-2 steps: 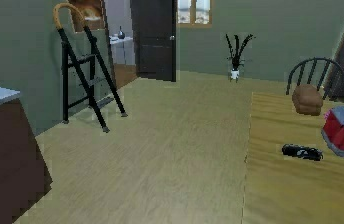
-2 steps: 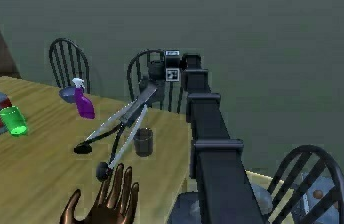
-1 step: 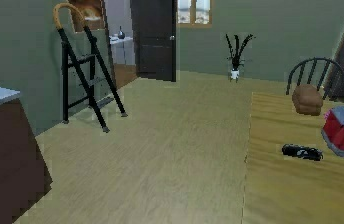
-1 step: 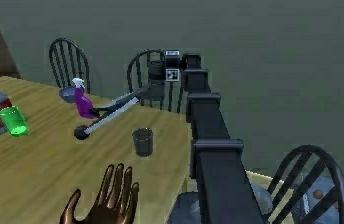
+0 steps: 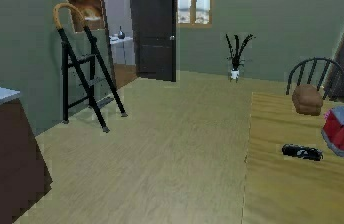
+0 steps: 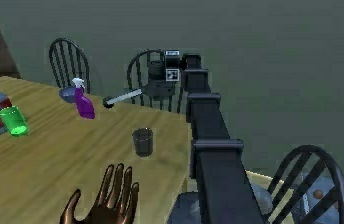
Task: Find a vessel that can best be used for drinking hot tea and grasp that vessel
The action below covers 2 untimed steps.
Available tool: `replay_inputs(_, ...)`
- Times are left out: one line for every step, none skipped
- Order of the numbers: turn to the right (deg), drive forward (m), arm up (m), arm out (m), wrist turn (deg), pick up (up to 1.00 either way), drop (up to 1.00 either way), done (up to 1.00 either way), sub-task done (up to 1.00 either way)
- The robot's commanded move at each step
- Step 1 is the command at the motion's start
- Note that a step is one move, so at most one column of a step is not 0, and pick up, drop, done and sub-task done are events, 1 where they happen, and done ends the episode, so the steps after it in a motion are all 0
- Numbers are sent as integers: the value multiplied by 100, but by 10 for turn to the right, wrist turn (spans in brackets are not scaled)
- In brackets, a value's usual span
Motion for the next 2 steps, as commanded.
replay_inputs(0,0,0,0,210,0,0,0,0)
replay_inputs(0,0,-30,0,0,0,0,0,0)
